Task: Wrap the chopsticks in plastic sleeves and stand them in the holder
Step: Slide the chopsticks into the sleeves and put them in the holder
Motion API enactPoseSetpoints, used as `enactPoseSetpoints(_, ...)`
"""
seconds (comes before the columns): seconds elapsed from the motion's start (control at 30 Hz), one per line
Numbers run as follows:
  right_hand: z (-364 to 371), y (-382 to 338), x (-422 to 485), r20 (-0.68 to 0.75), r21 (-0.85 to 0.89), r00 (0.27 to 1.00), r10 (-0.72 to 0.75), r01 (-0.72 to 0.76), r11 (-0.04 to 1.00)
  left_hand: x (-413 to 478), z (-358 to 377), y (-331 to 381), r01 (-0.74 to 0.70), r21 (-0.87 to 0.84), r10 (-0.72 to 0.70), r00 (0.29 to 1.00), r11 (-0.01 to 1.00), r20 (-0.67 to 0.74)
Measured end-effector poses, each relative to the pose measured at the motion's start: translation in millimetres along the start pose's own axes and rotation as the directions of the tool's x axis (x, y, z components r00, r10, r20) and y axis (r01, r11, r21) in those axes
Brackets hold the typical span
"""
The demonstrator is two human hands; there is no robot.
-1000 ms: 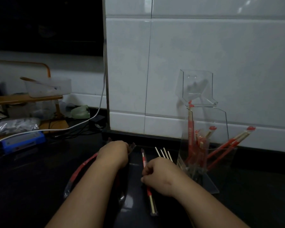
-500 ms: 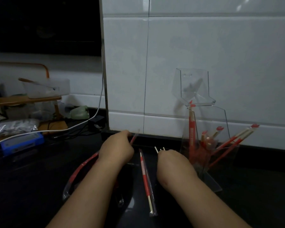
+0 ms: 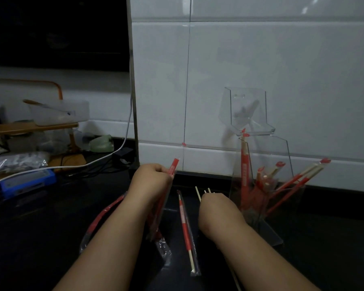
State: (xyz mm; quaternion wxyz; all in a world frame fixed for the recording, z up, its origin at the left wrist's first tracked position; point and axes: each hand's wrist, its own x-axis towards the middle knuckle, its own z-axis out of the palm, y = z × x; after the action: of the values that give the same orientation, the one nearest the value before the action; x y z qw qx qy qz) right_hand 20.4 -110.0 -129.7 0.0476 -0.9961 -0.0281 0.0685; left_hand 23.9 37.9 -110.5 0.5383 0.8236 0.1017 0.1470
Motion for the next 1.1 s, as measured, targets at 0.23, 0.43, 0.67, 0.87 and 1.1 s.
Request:
enactPoseSetpoints(0.23, -0.3, 4.6, -12.6, -0.139, 0.042, 0.987, -0.083, 0.089, 0.995, -1.4, 0.6, 1.1, -0.007, -0.004, 0.007, 1.000, 1.000, -0.006)
enactPoseSetpoints(0.43, -2.1, 1.6, -7.5, -0.085, 0.019, 0.996, -0.010, 0.012, 1.000, -3.1, 0.3, 2.3, -0.011, -0.012, 0.011, 1.000, 1.000, -0.002)
enactPoseSetpoints(0.67, 0.7, 0.3, -9.2, -0.106, 0.061, 0.994, -0.015, 0.022, 0.998, -6.1, -0.2, 3.0, -0.029, -0.044, 0.027, 0.999, 0.999, -0.034)
enactPoseSetpoints(0.87, -13.0, 4.4, -20.0, -0.247, 0.277, 0.969, -0.028, 0.099, 0.956, -5.5, -2.5, 7.8, 0.041, -0.294, -0.057, 0.997, 0.955, -0.044)
enactPoseSetpoints(1.1, -11.9, 3.4, -24.5, -0.288, 0.280, 0.954, -0.083, 0.167, 0.945, -6.1, -2.6, 8.5, 0.034, -0.329, -0.057, 0.996, 0.944, -0.062)
